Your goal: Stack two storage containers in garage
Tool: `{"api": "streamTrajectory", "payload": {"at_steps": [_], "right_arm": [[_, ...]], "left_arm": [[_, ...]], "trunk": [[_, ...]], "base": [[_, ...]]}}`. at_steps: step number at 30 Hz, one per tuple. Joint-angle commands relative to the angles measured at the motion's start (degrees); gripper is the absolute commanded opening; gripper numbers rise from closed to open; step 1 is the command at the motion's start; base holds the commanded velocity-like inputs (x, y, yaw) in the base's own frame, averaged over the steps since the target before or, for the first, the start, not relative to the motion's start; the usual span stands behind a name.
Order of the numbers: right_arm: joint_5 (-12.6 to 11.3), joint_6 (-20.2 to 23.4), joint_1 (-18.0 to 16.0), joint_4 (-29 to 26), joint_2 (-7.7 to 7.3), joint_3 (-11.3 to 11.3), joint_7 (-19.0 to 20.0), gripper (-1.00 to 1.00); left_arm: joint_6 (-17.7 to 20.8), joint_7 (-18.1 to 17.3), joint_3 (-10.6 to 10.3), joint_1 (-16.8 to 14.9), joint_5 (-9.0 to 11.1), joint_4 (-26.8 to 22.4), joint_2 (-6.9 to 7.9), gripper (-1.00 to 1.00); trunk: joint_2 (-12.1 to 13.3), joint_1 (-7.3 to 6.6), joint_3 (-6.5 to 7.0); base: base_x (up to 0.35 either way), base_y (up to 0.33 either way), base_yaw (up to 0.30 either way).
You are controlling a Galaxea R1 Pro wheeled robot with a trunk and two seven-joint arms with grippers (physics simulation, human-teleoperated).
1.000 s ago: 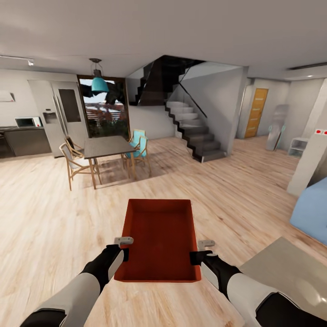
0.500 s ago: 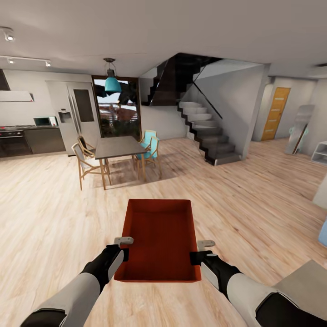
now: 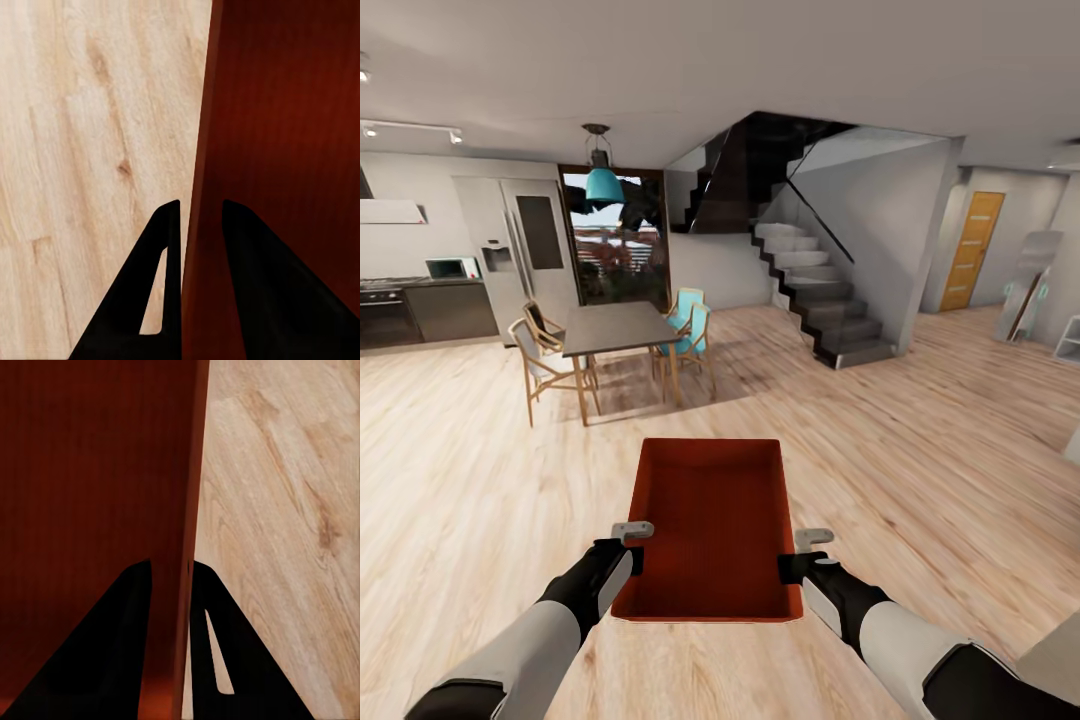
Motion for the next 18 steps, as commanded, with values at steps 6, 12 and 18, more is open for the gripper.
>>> {"api": "streamTrajectory", "payload": {"at_steps": [6,12,18], "right_arm": [[0.1,0.3,0.0,0.1,-0.31,0.1,-3.2,-1.0],[0.2,0.2,0.0,0.1,-0.31,0.1,-3.3,-1.0],[0.1,0.2,0.0,0.1,-0.31,0.1,-3.3,-1.0]], "left_arm": [[0.4,0.7,0.3,-0.1,-0.8,-0.2,0.05,-1.0],[0.4,0.6,0.3,0.0,-0.8,-0.2,0.05,-1.0],[0.4,0.6,0.3,0.0,-0.8,-0.2,0.05,-1.0]], "trunk": [[-0.1,0.07,-0.12],[-0.1,0.07,-0.12],[-0.1,0.07,-0.12]], "base": [[0.322,0.0,0.0],[0.322,0.0,0.0],[0.322,0.0,0.0]]}}
